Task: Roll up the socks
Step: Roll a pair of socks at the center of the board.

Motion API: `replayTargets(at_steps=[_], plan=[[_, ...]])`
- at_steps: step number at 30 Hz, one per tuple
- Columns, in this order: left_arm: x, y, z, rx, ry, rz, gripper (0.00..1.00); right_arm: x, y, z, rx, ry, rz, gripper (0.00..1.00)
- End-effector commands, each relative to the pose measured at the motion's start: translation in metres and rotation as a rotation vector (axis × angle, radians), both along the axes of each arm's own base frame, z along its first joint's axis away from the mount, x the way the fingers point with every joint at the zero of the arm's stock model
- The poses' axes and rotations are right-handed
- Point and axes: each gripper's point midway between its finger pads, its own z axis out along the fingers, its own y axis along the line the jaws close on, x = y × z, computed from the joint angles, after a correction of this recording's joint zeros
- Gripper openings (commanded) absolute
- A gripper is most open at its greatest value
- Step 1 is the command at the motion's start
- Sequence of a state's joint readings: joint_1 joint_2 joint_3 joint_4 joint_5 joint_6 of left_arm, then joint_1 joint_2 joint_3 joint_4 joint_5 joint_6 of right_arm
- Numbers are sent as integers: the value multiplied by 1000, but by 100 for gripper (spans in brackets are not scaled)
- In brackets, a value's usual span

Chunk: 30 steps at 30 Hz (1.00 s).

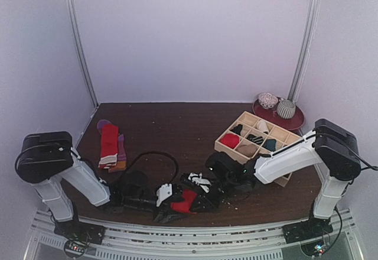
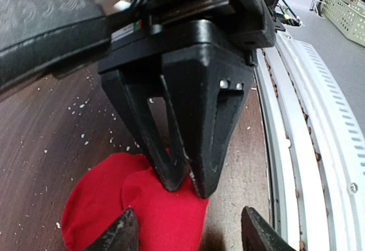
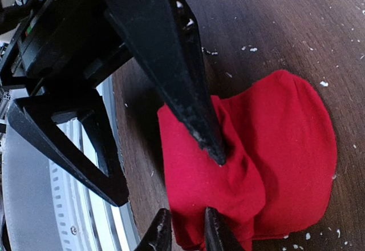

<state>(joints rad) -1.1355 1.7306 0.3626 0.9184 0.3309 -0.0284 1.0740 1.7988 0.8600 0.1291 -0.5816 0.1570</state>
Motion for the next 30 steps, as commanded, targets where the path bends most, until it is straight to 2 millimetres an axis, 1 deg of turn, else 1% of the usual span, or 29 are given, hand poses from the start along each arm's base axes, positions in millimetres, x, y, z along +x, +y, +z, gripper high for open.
replayTargets(at_steps=[1,7,12,18,22,24,25,28,30], plan=[[-2,4,-7,9,-23,19,59,-32,-64,-63,-327,179,-5,22],[5,18,-25,81,-27,104,56,-31,-68,-65,-335,207,-4,22],[8,29,-22,73,-38,155,57,-29,-72,-65,-343,214,-4,22],[11,30,-21,75,-59,168,56,-25,-73,-65,-348,224,-11,22],[9,25,-22,69,-51,154,53,-24,-71,-65,-346,227,-15,22],[8,23,-17,49,-57,151,53,-24,-70,-65,-346,227,-15,22],[9,22,-11,30,-64,154,53,-24,-70,-65,-348,227,-15,22],[10,22,13,-35,-102,168,56,-23,-71,-66,-356,226,-20,22],[14,25,25,-55,-135,193,57,-21,-70,-65,-355,225,-22,22]])
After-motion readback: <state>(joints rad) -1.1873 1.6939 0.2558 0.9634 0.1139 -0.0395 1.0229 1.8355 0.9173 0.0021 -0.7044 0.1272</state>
